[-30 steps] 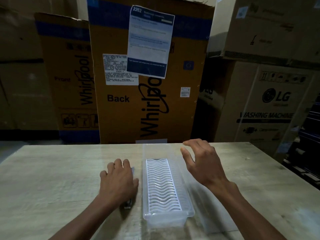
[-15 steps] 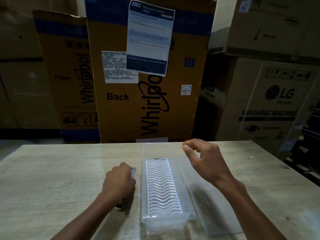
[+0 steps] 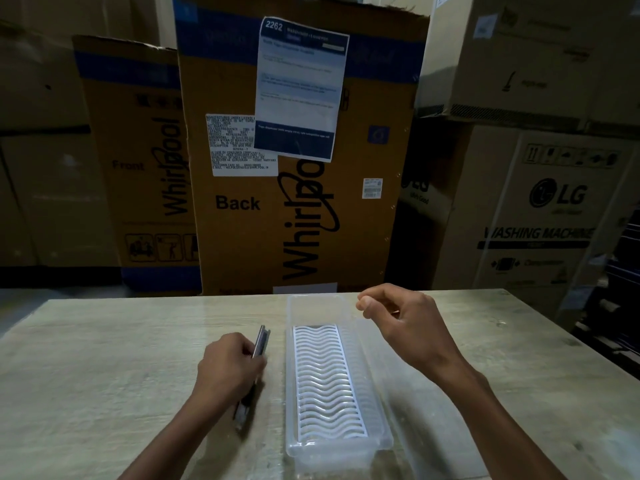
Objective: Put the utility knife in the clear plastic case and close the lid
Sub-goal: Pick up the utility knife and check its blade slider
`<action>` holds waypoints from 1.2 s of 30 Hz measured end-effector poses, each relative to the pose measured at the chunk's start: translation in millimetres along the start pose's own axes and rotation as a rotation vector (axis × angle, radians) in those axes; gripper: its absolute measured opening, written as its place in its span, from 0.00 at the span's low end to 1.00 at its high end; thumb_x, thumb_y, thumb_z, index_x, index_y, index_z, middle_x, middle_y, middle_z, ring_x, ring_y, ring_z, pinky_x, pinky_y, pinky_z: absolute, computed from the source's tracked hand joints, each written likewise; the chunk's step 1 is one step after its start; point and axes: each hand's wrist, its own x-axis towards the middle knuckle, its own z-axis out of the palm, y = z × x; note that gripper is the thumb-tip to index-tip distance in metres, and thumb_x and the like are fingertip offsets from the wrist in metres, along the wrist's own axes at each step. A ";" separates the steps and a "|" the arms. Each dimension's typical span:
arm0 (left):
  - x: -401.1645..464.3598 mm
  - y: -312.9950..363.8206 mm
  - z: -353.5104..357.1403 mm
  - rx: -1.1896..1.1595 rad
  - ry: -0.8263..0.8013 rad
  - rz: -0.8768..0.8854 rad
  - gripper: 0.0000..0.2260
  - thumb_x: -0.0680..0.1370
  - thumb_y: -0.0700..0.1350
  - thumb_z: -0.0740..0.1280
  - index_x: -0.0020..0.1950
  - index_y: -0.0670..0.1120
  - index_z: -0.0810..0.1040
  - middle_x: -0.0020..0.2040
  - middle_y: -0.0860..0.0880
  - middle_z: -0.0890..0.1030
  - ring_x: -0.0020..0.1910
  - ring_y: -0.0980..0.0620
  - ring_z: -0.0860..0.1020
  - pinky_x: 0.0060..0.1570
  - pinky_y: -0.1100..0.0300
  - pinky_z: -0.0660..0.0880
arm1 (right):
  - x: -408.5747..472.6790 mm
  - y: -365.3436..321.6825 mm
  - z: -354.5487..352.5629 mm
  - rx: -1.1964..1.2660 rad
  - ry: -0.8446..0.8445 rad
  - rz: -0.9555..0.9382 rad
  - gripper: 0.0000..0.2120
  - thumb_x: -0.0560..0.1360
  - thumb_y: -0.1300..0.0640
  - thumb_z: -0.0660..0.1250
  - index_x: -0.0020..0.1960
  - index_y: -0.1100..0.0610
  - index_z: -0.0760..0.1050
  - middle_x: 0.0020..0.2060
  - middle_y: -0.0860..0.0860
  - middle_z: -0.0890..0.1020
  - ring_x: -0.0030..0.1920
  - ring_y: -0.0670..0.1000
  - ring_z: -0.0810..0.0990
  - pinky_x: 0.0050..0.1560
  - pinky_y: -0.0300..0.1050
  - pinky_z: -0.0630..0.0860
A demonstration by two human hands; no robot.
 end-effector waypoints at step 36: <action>-54.4 115.8 -43.0 -0.891 -0.280 0.285 0.05 0.77 0.42 0.70 0.50 0.46 0.84 0.43 0.47 0.88 0.45 0.50 0.87 0.44 0.58 0.83 | -9.7 -52.1 -29.0 0.410 -0.241 0.053 0.27 0.66 0.43 0.77 0.63 0.38 0.74 0.56 0.38 0.83 0.59 0.42 0.82 0.61 0.53 0.81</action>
